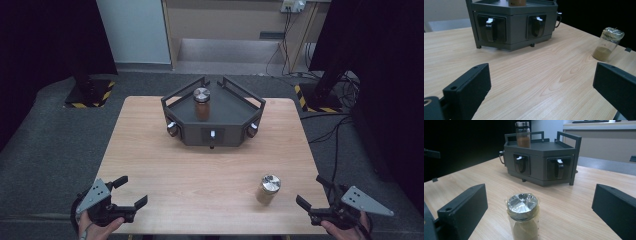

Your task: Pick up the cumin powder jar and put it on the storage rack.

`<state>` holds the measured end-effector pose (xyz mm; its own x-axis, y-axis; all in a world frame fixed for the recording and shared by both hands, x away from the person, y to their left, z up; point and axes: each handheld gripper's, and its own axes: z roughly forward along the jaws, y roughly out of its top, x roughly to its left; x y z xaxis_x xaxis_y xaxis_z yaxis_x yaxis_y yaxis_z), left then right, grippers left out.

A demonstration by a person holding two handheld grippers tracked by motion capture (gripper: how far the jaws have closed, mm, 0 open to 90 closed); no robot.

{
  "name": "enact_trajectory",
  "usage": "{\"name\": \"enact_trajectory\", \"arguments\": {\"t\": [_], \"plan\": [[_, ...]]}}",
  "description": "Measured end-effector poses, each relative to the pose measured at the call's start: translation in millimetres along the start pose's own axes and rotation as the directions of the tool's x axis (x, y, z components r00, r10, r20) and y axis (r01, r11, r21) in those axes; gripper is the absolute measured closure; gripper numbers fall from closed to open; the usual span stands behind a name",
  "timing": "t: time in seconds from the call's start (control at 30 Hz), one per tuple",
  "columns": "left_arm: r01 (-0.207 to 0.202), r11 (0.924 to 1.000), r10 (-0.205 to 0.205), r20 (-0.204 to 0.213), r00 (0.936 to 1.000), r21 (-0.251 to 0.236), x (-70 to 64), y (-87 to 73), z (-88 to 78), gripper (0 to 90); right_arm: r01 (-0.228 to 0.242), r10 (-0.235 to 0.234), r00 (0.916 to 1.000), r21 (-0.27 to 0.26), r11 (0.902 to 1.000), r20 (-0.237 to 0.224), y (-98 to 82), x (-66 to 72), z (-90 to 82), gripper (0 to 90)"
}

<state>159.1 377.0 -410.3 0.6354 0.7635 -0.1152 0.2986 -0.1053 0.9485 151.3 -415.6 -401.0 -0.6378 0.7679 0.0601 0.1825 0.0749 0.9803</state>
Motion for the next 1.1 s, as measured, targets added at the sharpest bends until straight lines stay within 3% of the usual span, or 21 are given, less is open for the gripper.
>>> {"name": "enact_trajectory", "arguments": {"t": [0.2,0.8,1.1], "plan": [[-0.010,0.9999,0.010,0.006,0.9999,0.008,-0.8,0.9,0.5,0.4,0.019,-0.017,0.9991,0.042,0.9989,-0.039,25.5,-5.3,-1.2,0.8],[0.006,1.0000,-0.006,0.001,1.0000,-0.001,0.9,-1.1,-3.0,0.5,0.039,-0.023,0.9959,0.175,0.9838,-0.088,63.5,-9.4,3.8,1.3],[-0.003,1.0000,0.003,0.012,0.9999,0.005,1.1,-0.1,-1.8,0.5,0.052,-0.029,0.9934,0.209,0.9766,-0.111,79.8,-10.8,15.0,1.7]]}}
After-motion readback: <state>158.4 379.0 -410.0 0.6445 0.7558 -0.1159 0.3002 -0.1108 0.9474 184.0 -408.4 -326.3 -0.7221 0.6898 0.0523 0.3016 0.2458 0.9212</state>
